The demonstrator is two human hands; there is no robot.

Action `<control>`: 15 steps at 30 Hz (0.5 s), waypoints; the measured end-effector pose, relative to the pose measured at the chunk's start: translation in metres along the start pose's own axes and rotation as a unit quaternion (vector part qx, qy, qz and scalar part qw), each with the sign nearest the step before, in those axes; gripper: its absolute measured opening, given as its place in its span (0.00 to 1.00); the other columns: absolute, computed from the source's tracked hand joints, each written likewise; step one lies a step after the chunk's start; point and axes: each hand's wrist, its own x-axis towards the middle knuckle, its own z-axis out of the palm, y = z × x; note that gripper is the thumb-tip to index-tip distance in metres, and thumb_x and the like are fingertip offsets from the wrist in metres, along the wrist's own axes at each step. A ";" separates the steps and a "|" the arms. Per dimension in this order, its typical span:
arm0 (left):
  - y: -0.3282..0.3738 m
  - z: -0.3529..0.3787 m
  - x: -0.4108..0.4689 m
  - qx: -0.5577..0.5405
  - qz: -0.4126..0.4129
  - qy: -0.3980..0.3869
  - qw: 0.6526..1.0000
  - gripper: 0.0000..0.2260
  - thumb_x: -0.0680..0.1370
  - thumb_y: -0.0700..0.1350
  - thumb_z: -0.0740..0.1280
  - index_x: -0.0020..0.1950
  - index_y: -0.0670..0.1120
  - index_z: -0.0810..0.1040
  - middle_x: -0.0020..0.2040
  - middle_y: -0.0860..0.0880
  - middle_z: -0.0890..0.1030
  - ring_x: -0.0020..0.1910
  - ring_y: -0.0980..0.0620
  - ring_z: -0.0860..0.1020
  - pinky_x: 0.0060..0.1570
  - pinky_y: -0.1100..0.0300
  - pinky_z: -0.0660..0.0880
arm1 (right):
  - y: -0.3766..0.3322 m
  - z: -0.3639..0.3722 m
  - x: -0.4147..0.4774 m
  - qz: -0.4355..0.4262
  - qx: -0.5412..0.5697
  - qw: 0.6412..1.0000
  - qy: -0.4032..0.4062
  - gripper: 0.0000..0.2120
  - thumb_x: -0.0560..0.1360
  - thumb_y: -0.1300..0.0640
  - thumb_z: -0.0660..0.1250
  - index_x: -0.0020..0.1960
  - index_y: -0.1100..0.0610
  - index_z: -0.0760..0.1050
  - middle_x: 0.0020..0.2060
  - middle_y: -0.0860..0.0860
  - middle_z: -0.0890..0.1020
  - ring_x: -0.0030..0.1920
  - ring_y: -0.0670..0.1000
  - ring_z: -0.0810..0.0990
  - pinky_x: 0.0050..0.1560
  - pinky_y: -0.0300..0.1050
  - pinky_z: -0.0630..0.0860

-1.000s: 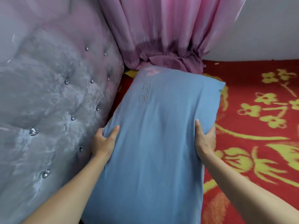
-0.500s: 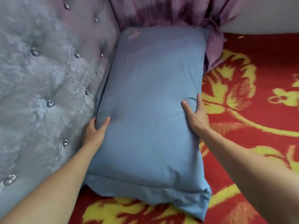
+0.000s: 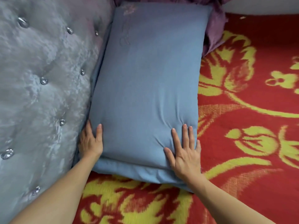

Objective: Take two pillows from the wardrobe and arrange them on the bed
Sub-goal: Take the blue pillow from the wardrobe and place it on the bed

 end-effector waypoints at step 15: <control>-0.036 -0.093 -0.195 0.172 0.039 -0.187 0.966 0.16 0.78 0.53 0.60 0.63 0.48 0.73 0.62 0.46 0.75 0.61 0.43 0.73 0.56 0.50 0.71 | -0.017 -0.073 -0.108 0.091 -0.092 0.976 -0.175 0.31 0.78 0.36 0.52 0.74 0.54 0.59 0.71 0.52 0.68 0.71 0.56 0.66 0.64 0.58 0.67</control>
